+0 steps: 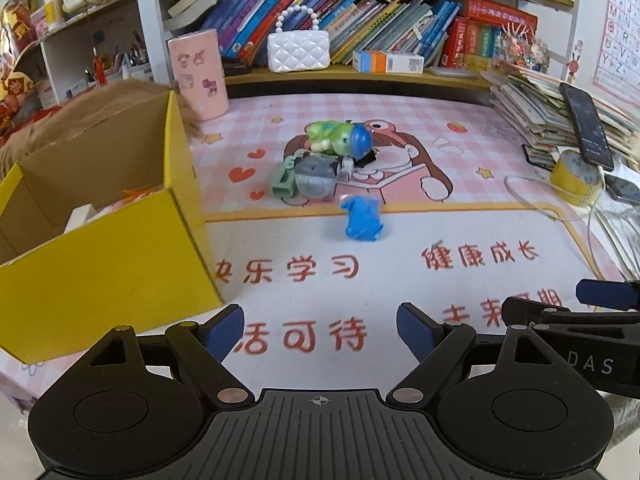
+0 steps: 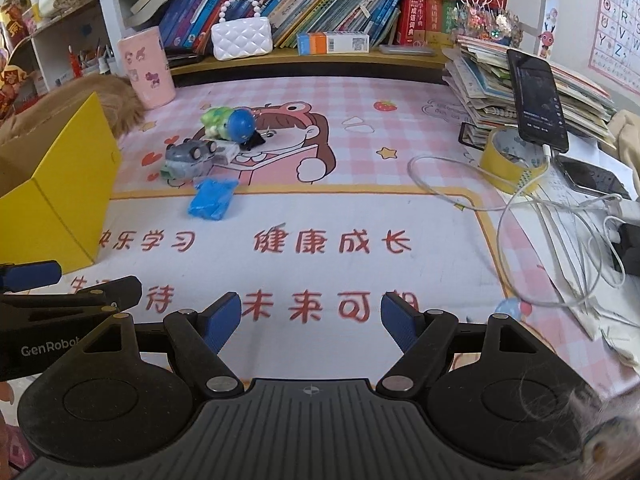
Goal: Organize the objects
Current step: 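Withdraw both tools from the box toward the remaining toys, then grasp the blue bagged item with the left gripper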
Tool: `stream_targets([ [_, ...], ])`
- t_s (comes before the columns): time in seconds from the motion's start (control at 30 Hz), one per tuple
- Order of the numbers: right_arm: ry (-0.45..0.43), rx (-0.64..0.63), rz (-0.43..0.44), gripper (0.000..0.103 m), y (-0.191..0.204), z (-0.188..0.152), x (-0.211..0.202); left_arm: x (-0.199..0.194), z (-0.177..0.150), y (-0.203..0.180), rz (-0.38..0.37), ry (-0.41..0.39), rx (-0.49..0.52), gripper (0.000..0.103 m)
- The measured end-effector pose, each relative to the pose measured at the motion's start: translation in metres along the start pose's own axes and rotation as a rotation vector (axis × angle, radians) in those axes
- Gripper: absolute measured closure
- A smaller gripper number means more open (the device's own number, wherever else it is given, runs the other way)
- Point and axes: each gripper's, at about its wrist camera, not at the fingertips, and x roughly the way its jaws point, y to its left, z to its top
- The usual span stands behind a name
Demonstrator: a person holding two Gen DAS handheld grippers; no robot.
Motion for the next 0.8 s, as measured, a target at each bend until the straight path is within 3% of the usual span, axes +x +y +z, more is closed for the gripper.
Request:
stream_targets([
  [0.57, -0.01, 0.05, 0.027, 0.029, -0.04, 0.041, 0.041, 0.043, 0.041, -0.025, 0.036, -0.012, -0.036, 0.022],
  [0.8, -0.011, 0.075, 0.02, 0.029, -0.058, 0.058, 0.059, 0.068, 0.059, -0.034, 0.046, -0.013, -0.026, 0.031],
])
